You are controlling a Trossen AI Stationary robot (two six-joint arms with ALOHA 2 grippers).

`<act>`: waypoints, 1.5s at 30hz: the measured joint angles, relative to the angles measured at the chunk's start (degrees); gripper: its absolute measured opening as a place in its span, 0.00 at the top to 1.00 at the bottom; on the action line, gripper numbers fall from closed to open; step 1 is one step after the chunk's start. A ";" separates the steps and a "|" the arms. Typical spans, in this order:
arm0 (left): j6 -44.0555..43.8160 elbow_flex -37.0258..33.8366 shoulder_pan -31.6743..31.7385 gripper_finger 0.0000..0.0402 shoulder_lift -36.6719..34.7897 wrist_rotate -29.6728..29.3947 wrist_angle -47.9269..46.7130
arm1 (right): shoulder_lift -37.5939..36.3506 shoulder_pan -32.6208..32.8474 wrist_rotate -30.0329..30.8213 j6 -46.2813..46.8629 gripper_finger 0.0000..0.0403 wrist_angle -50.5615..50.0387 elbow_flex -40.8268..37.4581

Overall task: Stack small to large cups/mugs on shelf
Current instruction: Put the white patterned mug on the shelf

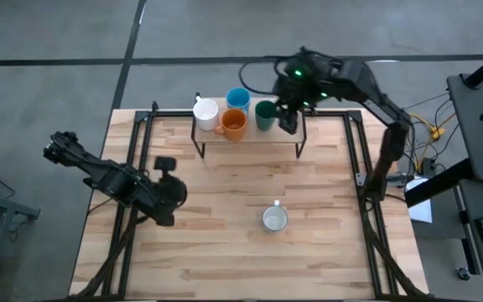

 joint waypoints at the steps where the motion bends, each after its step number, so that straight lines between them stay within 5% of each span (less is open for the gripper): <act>1: 2.49 -1.19 0.34 0.90 -0.36 1.94 2.98 | -1.23 1.05 -0.17 0.94 0.58 -0.95 0.00; 10: 22.93 -14.10 9.21 0.90 -2.93 22.54 27.00 | -9.54 13.56 -10.69 13.32 0.57 -9.02 -4.47; 16: 25.97 -23.06 20.48 0.90 -2.07 26.79 40.01 | -13.14 22.99 -1.60 27.45 0.60 -9.12 -16.31; 20: 21.39 -25.35 27.16 0.90 -0.42 31.61 45.28 | -13.97 29.64 2.28 36.38 0.71 -8.08 -27.88; 24: 22.85 -25.47 29.72 0.91 1.26 41.54 48.82 | -14.34 35.80 3.73 45.12 0.92 1.97 -40.06; 32: 27.53 -24.51 29.72 0.99 5.84 44.71 49.26 | -13.09 40.94 2.04 59.83 0.98 27.97 -58.12; 45: 27.31 -23.24 29.72 1.00 15.45 44.81 60.77 | -13.72 46.62 7.83 81.15 0.98 29.33 -61.70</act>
